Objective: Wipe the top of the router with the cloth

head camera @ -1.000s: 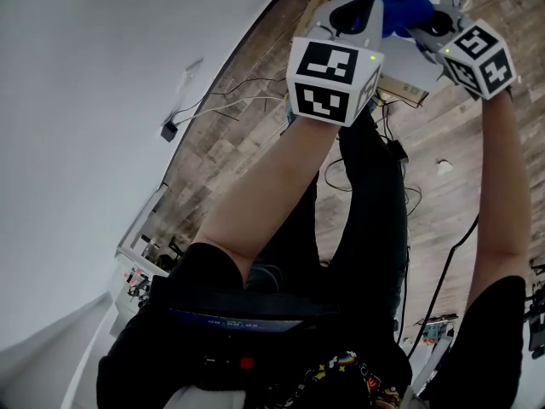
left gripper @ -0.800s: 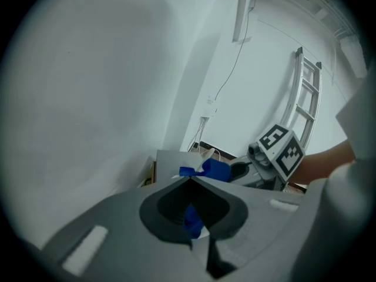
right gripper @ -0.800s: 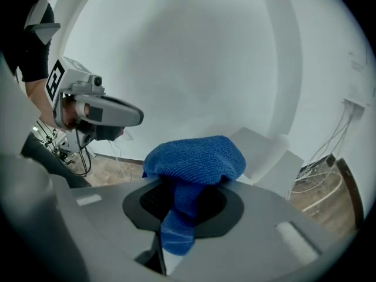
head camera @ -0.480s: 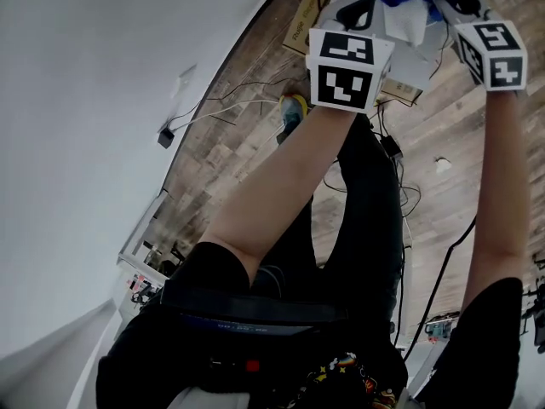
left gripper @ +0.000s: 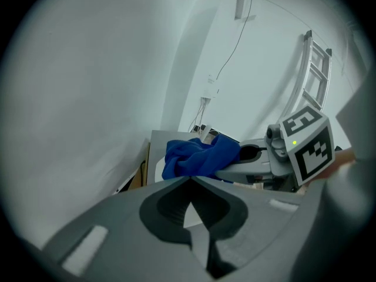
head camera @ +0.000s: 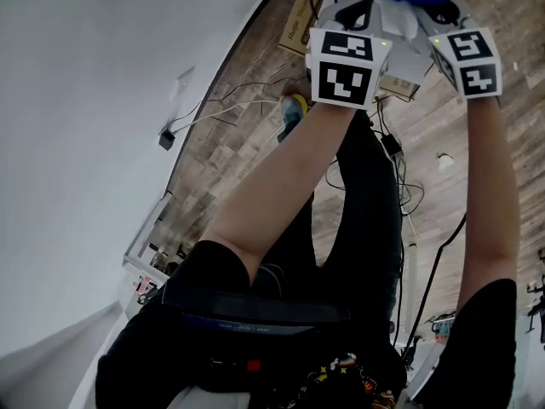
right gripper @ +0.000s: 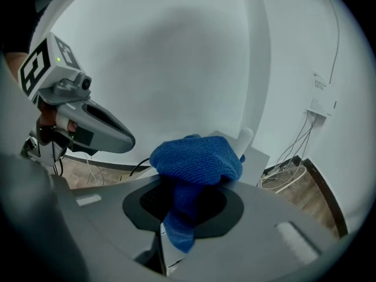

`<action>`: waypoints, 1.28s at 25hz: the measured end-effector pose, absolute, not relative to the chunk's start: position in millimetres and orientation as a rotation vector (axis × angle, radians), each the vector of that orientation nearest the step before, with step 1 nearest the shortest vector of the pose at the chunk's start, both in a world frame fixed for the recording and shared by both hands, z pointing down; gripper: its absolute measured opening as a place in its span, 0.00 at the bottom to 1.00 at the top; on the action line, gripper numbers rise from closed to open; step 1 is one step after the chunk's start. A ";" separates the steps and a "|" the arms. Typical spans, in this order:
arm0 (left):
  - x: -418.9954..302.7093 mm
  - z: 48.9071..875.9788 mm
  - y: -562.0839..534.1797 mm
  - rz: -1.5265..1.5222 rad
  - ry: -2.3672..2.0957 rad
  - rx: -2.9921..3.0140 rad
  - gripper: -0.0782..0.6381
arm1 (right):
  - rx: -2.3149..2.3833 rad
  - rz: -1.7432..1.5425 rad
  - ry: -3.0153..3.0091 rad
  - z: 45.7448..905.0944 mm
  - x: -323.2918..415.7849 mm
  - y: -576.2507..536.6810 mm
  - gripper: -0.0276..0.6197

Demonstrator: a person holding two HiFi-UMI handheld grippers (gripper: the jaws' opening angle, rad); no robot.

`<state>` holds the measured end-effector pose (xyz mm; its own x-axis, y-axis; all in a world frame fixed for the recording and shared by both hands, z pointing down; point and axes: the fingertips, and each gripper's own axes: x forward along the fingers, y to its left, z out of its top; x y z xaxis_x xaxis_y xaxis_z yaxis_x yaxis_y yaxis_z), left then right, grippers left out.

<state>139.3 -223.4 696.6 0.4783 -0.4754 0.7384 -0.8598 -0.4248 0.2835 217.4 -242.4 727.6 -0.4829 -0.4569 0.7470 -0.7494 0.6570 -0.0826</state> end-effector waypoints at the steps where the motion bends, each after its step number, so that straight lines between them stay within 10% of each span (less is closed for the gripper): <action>1: 139.7 697.0 -221.8 0.759 -1.098 2.069 0.11 | 0.911 0.532 -2.160 729.2 215.2 -237.6 0.21; 32: 111.5 480.9 -215.2 0.660 -1.044 2.297 0.11 | 1.249 0.489 -2.237 494.5 158.0 -188.6 0.21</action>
